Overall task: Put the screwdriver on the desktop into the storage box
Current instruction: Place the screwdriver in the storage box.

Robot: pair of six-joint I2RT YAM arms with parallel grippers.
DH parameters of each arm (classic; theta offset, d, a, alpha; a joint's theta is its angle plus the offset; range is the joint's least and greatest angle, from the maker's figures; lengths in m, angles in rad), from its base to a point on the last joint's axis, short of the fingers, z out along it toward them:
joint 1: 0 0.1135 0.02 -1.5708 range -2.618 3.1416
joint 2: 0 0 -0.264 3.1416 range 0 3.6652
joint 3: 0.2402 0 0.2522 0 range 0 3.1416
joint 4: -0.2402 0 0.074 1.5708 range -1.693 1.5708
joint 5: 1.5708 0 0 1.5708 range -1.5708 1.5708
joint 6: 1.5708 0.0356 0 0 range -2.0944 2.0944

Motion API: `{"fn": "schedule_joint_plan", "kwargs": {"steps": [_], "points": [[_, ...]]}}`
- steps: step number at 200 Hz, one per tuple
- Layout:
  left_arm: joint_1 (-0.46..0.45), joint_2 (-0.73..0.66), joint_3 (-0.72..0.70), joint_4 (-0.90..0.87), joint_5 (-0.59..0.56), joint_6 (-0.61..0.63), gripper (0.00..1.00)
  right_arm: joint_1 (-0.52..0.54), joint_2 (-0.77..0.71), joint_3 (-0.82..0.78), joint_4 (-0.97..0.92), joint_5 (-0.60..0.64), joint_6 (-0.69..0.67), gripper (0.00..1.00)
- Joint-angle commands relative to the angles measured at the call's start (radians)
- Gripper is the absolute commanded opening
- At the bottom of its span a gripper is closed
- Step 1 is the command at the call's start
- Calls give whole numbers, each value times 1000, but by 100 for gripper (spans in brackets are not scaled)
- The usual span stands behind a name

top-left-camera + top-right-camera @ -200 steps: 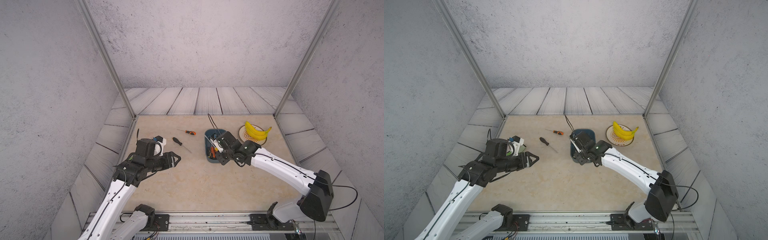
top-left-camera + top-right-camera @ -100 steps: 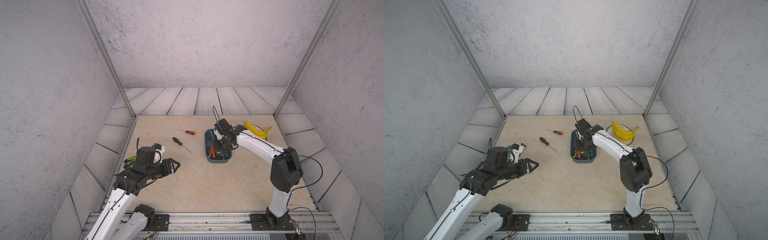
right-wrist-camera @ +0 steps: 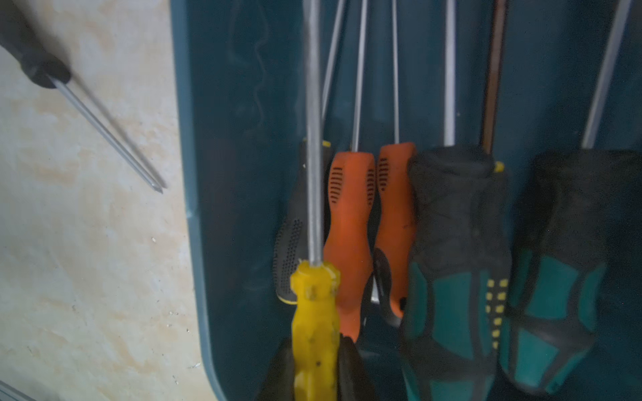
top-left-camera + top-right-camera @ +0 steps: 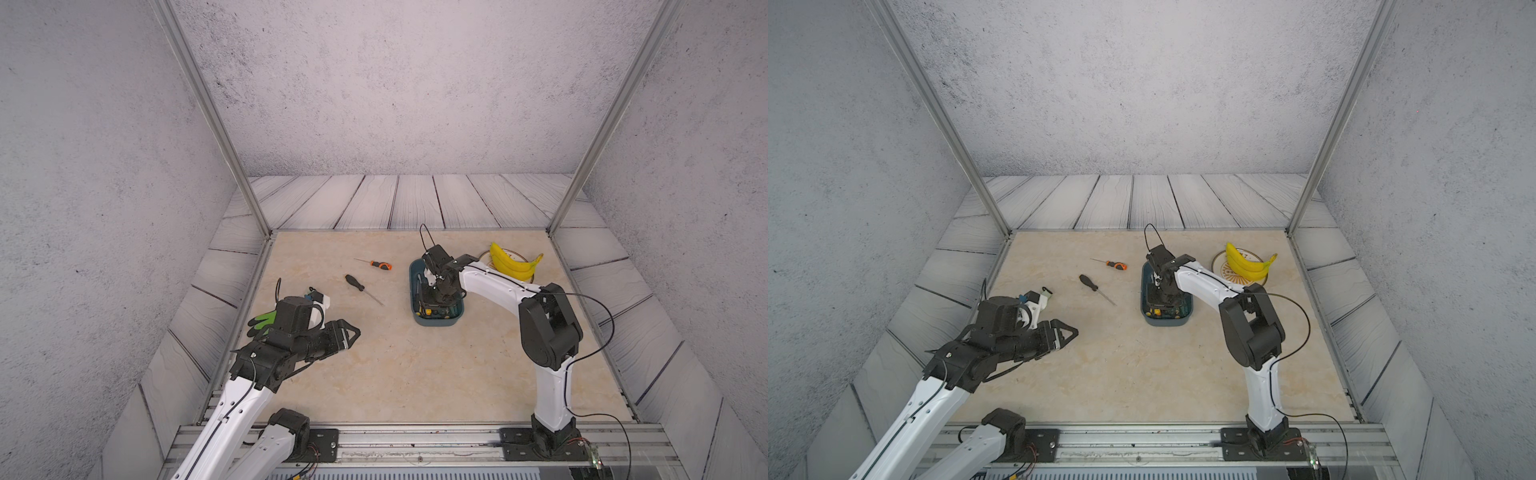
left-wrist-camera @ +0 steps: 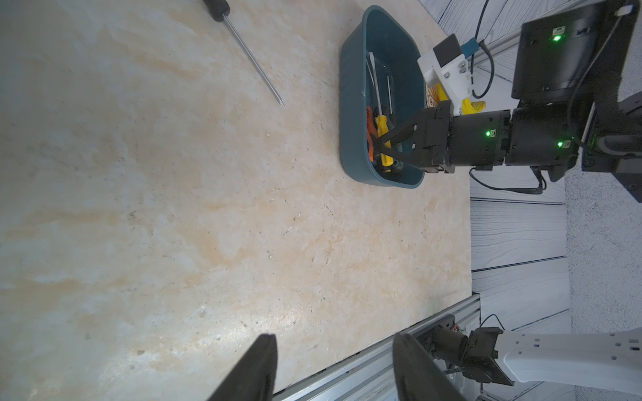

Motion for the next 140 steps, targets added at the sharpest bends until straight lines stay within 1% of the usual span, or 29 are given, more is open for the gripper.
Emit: {"fn": "schedule_joint_plan", "kwargs": {"steps": [1, 13, 29, 48, 60, 80, 103, 140], "points": [[-3, 0, -13, 13, -9, 3, 59, -6, 17, 47, 6, -13, 24, 8], [-4, 1, -16, 17, -8, 3, 59, -7, 24, 53, 2, -12, 21, 12], [-3, 4, -19, 23, -9, 1, 59, -7, 28, 57, -1, -14, 16, 23], [-3, 9, -20, 25, -12, -1, 59, -7, 24, 54, 2, -17, 11, 26], [-4, 12, -20, 29, -11, -1, 59, -6, 21, 54, 4, -15, 6, 31], [-3, 19, -18, 34, -13, -3, 58, -5, 19, 57, 1, -23, -6, 33], [-3, 25, -17, 39, -16, -7, 58, -6, 10, 54, 0, -30, -9, 32], [-3, 46, -10, 30, -35, -10, 58, -6, -57, 25, 16, -33, -19, 32]]}}
